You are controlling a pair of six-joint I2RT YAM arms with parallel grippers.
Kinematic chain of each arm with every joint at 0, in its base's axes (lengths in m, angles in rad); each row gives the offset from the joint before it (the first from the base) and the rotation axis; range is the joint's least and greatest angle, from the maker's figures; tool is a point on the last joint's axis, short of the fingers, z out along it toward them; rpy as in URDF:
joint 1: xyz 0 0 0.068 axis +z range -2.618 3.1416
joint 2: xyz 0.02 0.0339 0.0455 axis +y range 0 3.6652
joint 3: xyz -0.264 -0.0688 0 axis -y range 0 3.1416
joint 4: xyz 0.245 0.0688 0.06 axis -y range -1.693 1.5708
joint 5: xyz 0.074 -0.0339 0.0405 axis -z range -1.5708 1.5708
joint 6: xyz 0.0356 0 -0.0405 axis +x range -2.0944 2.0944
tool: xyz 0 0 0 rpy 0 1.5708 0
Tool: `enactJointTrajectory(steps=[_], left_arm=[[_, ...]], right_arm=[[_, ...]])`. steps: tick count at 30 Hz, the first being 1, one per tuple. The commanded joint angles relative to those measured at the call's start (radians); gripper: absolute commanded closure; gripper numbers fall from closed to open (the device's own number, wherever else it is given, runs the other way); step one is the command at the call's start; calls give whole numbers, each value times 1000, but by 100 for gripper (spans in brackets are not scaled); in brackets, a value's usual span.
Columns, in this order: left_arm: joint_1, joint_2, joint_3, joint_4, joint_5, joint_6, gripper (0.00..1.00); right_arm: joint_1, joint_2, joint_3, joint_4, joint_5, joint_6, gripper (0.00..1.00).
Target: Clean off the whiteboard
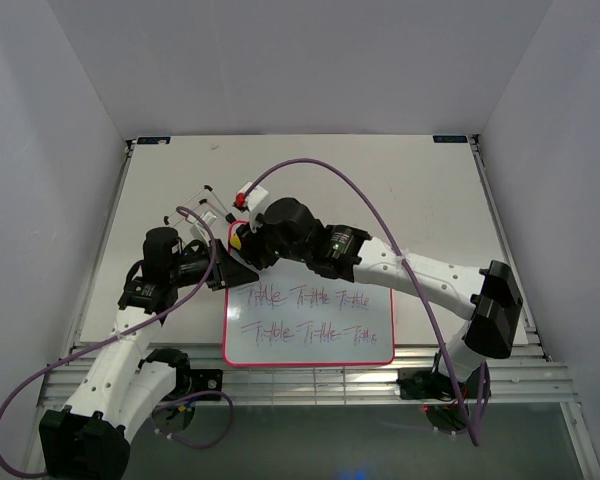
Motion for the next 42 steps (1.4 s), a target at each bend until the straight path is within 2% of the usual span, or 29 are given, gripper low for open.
enactJointTrajectory(steps=[1,9,13,16,21,26,32,37,40,42], left_arm=[[-7,-44,17,151,-163,234,100],[-7,-45,22,138,-191,236,100],[-7,-52,20,135,-203,236,100],[-7,-42,20,132,-206,236,100],[-7,-26,22,123,-221,233,100],[-7,8,29,86,-287,231,100],[-7,50,39,37,-384,225,100],[-7,73,43,16,-432,219,100],[-6,96,49,-3,-465,214,100],[-4,100,49,-10,-487,211,100]], right_arm=[[12,-9,-128,56,-22,-32,67],[16,-178,-480,90,55,-28,67],[9,-247,-631,65,101,46,67],[-68,-278,-726,63,67,132,67],[-327,-253,-827,57,-71,259,67],[-506,-235,-889,60,-198,279,67],[-649,-238,-947,25,-299,227,67],[-651,-235,-880,-9,-410,180,67],[-596,-235,-828,-16,-506,178,68],[-552,-240,-759,-24,-516,198,69]])
